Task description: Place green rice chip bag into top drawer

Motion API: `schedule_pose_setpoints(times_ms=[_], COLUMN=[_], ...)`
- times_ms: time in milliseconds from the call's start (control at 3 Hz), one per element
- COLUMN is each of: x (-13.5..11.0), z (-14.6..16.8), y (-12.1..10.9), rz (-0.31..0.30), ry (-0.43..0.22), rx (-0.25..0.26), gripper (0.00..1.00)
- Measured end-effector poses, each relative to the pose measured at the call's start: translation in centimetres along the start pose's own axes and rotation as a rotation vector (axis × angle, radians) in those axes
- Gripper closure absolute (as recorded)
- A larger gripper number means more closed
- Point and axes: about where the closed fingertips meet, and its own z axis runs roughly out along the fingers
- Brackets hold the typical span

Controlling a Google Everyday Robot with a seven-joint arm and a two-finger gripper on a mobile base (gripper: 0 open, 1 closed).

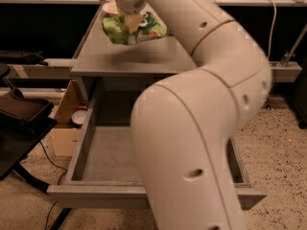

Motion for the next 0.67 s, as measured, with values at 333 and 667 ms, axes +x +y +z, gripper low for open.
schedule_pose_setpoints(times_ms=[333,667], x=[1.8,2.0], z=[-6.9,-15.6], y=[0.7,3.0], rz=[0.045,0.139], ry=[0.025,-0.016], rx=[0.142,0.339], gripper=[1.0,1.0])
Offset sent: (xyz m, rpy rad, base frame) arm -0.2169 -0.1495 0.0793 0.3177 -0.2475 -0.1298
